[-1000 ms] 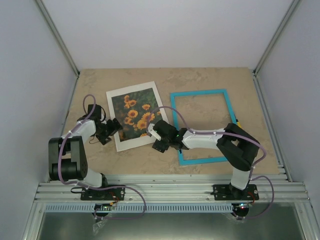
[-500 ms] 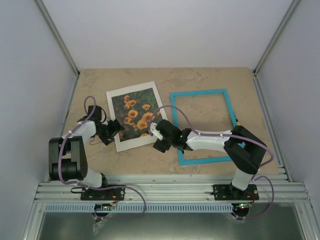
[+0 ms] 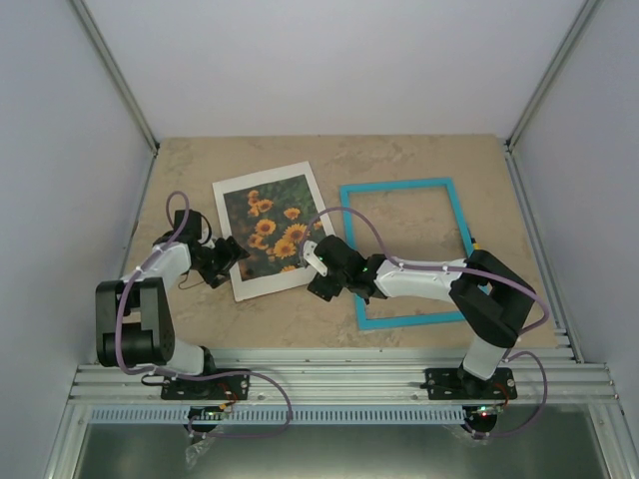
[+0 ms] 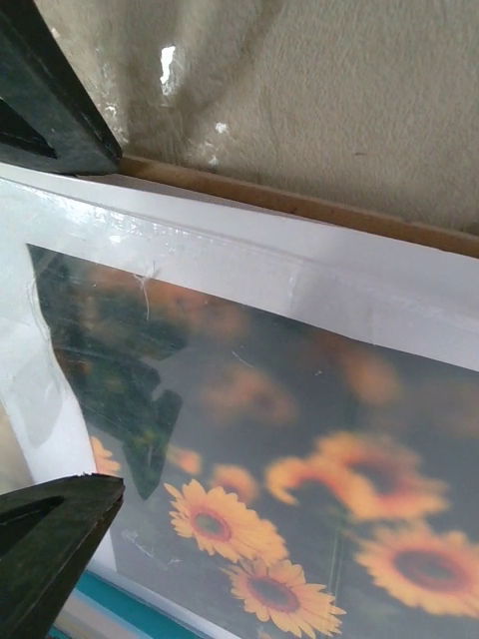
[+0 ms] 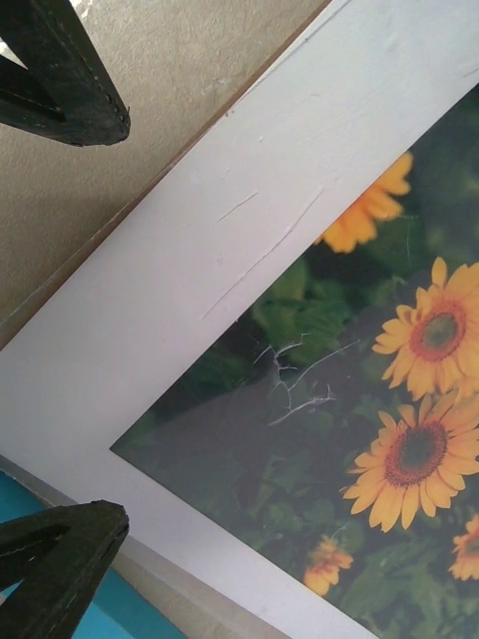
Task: Take the photo out of the frame
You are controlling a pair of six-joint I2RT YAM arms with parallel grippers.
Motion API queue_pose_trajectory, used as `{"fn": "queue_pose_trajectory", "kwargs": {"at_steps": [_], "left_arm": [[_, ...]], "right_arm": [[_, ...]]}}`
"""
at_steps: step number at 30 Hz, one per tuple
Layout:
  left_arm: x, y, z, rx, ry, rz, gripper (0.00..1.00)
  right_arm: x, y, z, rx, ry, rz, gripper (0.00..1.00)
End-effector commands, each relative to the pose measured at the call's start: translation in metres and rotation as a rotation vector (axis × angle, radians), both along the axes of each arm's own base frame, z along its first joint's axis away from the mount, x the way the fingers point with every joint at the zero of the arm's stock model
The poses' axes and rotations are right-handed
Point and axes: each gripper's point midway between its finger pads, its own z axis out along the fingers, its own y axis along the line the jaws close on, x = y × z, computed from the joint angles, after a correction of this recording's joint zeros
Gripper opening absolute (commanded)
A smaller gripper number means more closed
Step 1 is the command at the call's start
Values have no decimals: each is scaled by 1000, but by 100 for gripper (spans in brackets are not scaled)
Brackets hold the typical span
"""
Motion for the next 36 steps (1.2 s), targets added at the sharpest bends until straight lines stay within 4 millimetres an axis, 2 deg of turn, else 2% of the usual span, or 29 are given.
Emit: {"fn": "queue_pose_trajectory", "kwargs": {"at_steps": [1,7,13,17,19,28,36], "left_arm": [[-2,-5,7,-39,-15,2,83],[-3,-12,9,-53,-22,-13,81],[-3,-27,4,-52,-11,-47,80],[3,-28,3,-47,-14,-42,80],[3,-37,3,-39,-15,-75,80],[12,-47,-1,-22,-10,-103,81],[24,-46,-2,6,-16,-104,82]], "right_arm": [[4,-2,9,31,-19,-21,98],[6,-4,10,36,-19,-27,98],[10,-6,13,46,-23,-38,97],[13,-10,15,56,-28,-54,98],[16,-14,17,69,-28,-75,98],[29,-33,34,148,-26,-153,97],[33,-38,35,176,-8,-186,98]]}}
